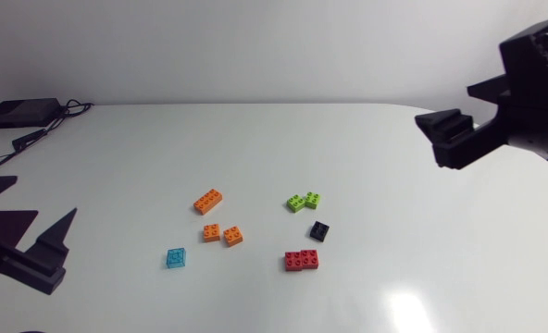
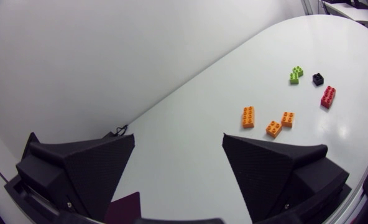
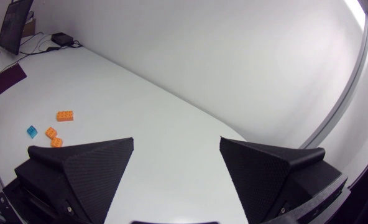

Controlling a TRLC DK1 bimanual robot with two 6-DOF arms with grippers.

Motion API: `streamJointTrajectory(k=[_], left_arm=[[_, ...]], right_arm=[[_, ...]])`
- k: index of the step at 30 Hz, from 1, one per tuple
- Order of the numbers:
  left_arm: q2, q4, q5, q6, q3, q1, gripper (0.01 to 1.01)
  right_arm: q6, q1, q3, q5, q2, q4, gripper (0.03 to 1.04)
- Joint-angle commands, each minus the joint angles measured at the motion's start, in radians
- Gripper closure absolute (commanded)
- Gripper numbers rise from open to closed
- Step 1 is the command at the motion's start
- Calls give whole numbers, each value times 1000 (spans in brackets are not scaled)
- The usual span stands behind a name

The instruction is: Separate the duplo bricks

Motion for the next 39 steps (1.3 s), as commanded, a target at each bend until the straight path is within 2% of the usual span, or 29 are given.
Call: streamJointTrajectory(k=[1, 5, 9, 16, 19, 26, 30, 32, 36, 39], left_arm=[[-48, -11, -7, 54, 34, 25, 43], [-134, -17, -5, 80, 25, 25, 43], [-185, -22, 0, 74, -15, 22, 43], [-223, -28, 26, 41, -49, 17, 43], [-239, -27, 26, 40, -58, 36, 43], [-269, -24, 24, 34, -93, 74, 43], [-269, -10, 24, 5, -141, 65, 43], [-269, 4, 24, 5, -159, 65, 43], [-269, 47, 19, 23, -191, 65, 43], [-269, 90, 16, 55, -219, 76, 43]], right_arm=[[27, -29, -49, 19, -61, -3, 67], [21, -79, -87, 19, -154, -17, 67], [-26, -81, -138, 20, -232, -18, 67], [-118, -92, -247, 80, -311, 13, 67], [-149, -107, -296, 85, -380, 57, 67], [-145, -113, -328, 92, -470, 54, 67], [-142, -124, -365, 101, -501, 62, 67], [-111, -129, -394, 101, -536, 99, 67], [-62, -132, -475, 101, -657, 240, 67], [-33, -132, -506, 101, -679, 266, 67]])
